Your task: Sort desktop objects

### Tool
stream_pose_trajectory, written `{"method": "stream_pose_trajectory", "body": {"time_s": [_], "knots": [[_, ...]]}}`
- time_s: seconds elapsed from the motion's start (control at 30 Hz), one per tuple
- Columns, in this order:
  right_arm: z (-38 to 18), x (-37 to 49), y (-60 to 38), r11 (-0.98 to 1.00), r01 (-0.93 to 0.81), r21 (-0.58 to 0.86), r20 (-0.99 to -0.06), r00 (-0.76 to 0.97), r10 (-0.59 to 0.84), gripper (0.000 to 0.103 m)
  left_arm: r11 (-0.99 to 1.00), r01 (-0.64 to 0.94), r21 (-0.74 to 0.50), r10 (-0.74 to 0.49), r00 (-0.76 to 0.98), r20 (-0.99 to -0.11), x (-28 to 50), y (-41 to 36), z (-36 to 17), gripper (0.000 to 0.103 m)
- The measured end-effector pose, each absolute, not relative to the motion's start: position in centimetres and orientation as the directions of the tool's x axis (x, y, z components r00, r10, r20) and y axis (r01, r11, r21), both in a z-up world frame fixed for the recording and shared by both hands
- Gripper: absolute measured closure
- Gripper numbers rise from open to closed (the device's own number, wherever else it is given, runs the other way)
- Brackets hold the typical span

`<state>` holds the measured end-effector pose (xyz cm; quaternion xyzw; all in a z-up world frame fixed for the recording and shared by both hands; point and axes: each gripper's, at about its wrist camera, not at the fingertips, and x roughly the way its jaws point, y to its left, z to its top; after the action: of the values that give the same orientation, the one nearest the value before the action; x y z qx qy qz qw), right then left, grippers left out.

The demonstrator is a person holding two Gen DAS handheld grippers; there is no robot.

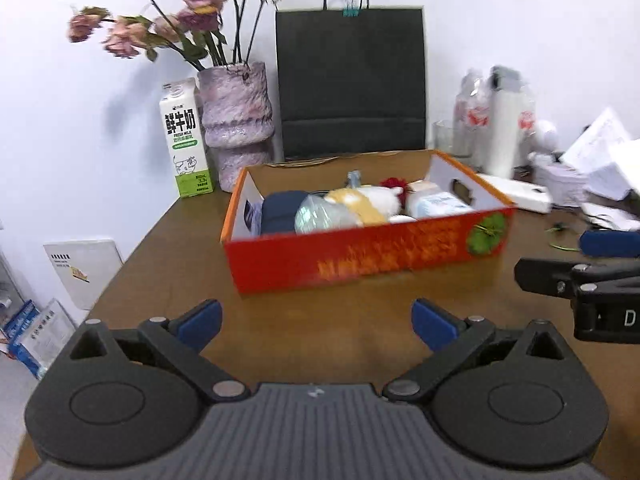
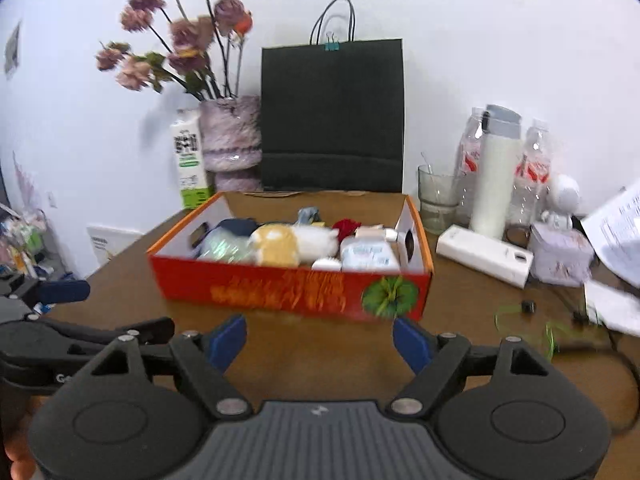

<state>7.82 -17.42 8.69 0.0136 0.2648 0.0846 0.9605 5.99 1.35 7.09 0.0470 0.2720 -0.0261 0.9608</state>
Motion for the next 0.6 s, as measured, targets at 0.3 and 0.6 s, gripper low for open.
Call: {"method": "stream_pose_trajectory", "body": {"time_s": [0.3,0.6], "knots": [[4.4,-1.4,-17.7,0.985,-0.134,0.113,-0.535,0.827,0.174,0.014,0.999,0.024,0.031,-0.004,0.842,-0.540,-2.6,2.8,4.3,0.000],[2.0,-5.7,-17.6,0.994,-0.062,0.091,-0.553,0.827,0.102,0.000,1.000,0.013,0.009,-0.006,0.816,-0.578,-5.1,3.1,1.8,0.000]]}}
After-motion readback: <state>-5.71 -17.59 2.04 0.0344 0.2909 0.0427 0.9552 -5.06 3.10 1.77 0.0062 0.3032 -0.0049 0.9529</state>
